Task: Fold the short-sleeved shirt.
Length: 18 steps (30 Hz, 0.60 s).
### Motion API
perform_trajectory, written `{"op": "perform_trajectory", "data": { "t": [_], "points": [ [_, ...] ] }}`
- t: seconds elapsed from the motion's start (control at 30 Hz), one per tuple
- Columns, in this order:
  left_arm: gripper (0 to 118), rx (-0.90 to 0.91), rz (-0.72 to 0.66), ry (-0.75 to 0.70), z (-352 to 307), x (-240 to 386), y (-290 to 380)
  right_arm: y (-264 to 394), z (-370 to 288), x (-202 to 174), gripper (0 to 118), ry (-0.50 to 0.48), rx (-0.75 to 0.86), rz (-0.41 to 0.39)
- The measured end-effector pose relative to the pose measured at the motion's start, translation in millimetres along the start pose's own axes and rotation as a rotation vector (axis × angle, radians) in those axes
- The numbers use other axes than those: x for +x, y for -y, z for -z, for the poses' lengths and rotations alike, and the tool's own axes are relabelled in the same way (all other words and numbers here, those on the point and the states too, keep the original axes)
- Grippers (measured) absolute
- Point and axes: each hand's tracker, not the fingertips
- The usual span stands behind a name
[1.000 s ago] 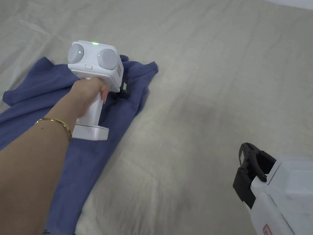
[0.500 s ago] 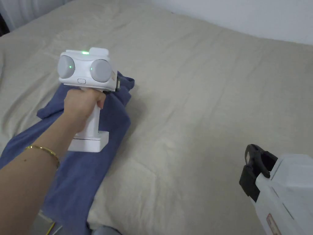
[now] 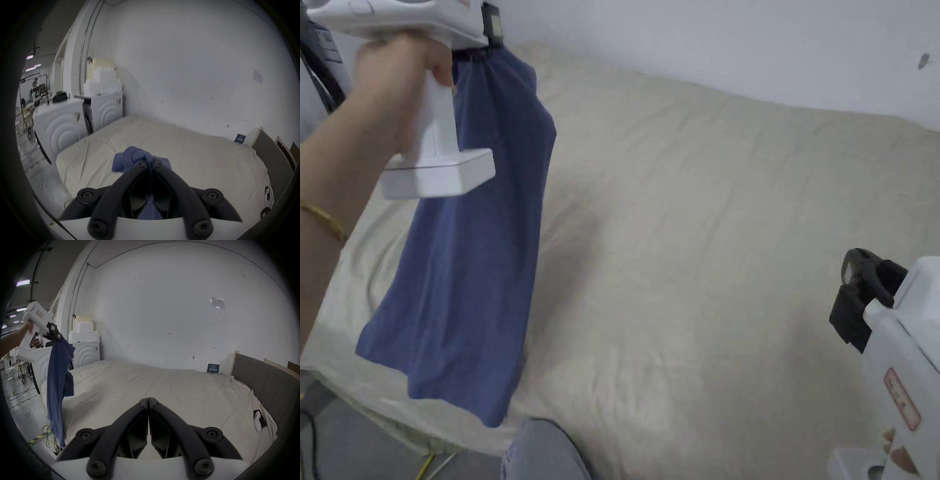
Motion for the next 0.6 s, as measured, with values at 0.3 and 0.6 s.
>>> {"op": "perform_trajectory", "data": {
  "t": [0.3, 0.6],
  "points": [
    [0, 0.22, 0.029, 0.182, -73.7, 76.7, -89.6, 4.2, -33.5, 32.4, 0, 0.094, 0.044, 0.04],
    [0, 0.267, 0.064, 0.371, -81.4, 184.0, -119.8, 6.0, -70.8, 72.5, 0, 0.24, 0.067, 0.067]
  ]
}}
